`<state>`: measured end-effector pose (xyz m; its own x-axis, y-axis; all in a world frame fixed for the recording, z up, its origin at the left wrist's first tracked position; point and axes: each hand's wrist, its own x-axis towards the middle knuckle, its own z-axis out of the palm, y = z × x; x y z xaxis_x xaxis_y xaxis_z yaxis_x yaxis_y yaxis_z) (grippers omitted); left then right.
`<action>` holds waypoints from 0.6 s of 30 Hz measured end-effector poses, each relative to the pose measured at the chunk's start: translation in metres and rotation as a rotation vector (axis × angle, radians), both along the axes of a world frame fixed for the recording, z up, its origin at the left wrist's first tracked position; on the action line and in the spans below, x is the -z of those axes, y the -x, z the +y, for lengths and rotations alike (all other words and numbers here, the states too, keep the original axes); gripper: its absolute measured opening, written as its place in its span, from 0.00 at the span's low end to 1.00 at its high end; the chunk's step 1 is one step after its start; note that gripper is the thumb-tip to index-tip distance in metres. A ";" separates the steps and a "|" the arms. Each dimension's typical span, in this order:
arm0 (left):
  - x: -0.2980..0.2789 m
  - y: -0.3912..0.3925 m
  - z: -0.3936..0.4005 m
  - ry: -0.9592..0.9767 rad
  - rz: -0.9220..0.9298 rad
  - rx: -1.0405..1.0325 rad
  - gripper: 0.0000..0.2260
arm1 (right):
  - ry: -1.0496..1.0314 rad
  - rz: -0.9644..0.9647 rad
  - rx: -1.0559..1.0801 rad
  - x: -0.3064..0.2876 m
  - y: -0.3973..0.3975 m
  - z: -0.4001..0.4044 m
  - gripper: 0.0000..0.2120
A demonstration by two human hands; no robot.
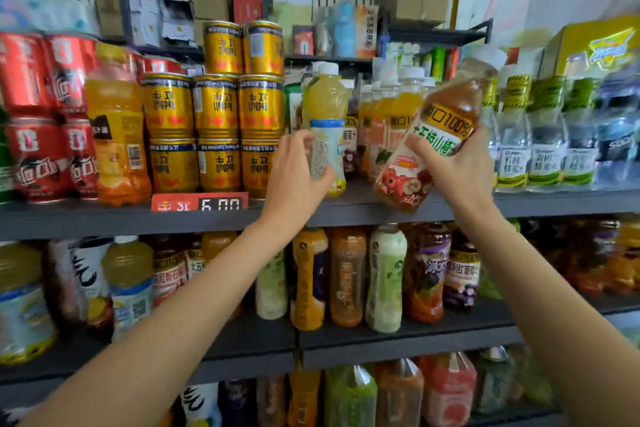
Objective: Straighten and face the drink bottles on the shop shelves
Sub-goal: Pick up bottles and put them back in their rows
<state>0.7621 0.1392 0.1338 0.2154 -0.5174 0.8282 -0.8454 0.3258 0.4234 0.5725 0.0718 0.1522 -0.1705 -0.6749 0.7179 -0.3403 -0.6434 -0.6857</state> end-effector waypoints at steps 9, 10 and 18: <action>-0.017 0.035 -0.060 0.013 0.014 -0.331 0.23 | 0.135 0.379 -0.107 -0.012 -0.022 -0.032 0.31; -0.016 0.036 -0.062 0.045 0.014 -0.369 0.22 | 0.132 0.394 -0.127 -0.014 -0.028 -0.033 0.29; -0.007 0.032 -0.066 0.020 0.084 -0.361 0.29 | 0.093 0.388 -0.203 -0.011 -0.045 -0.053 0.31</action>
